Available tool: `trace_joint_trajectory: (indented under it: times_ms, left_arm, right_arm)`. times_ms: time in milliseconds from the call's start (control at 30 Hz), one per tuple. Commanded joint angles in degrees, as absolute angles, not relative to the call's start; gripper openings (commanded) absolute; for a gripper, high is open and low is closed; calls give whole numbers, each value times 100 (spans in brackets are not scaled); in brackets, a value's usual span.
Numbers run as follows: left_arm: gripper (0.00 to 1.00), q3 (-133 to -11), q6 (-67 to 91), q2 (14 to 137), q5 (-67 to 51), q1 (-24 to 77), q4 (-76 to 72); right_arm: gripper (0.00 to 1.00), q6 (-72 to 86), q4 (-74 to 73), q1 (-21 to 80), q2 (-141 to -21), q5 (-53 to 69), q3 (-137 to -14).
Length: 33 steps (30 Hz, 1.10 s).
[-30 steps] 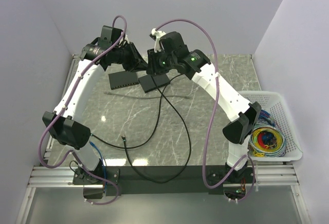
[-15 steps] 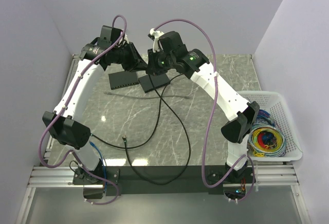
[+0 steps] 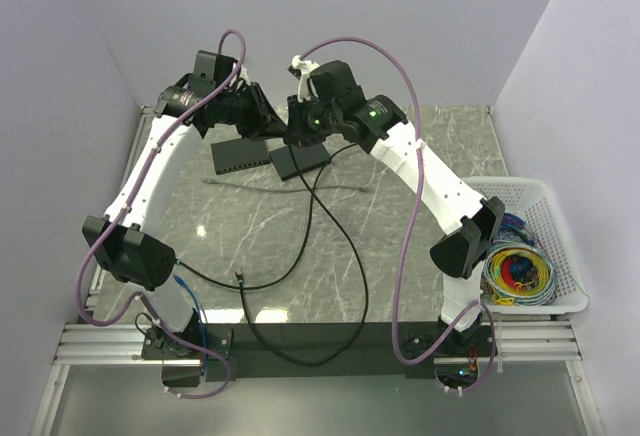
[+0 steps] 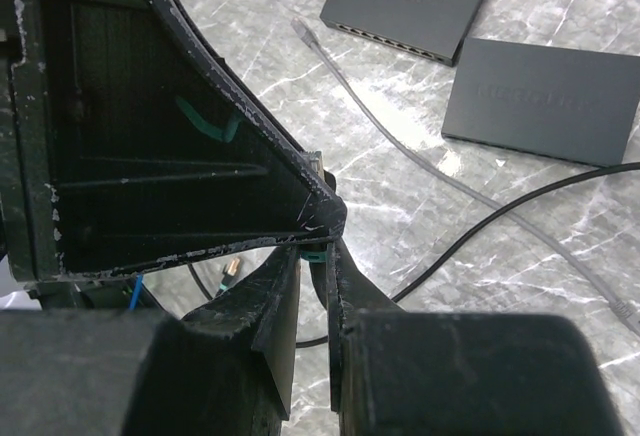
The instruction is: Insert the plug into the switch port
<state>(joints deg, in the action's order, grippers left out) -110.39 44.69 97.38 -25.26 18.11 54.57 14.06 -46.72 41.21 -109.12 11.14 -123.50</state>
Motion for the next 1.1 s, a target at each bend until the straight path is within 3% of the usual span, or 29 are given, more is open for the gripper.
trace_joint_trajectory:
  times_ms: [0, 100, 233, 600, 867, 1067]
  left_arm:
    - [31, -10942, 4465, 9808, -2804, 1661, 5265]
    - [44, -11153, 4447, 10010, -2734, 1495, 5308]
    - [52, -11713, 4438, 10431, -2620, 1275, 5343]
    - [51, -14272, 4579, 13200, -2215, 1046, 5248]
    - [48, -13544, 5115, 13876, -2311, 932, 3605]
    - [51, -13579, 5695, 14545, -2865, 967, 2453]
  right_arm:
    - [0, 1538, -4351, 3999, -10907, 1213, -12314]
    - [0, 1591, -4368, 3868, -10934, 1222, -12261]
    - [0, 1731, -4465, 3630, -11039, 1222, -12226]
    - [0, 1863, -4632, 3445, -11995, 853, -12242]
    - [0, 1951, -4580, 3410, -12972, 826, -12551]
    - [0, 1977, -4641, 3393, -13692, 1046, -12919]
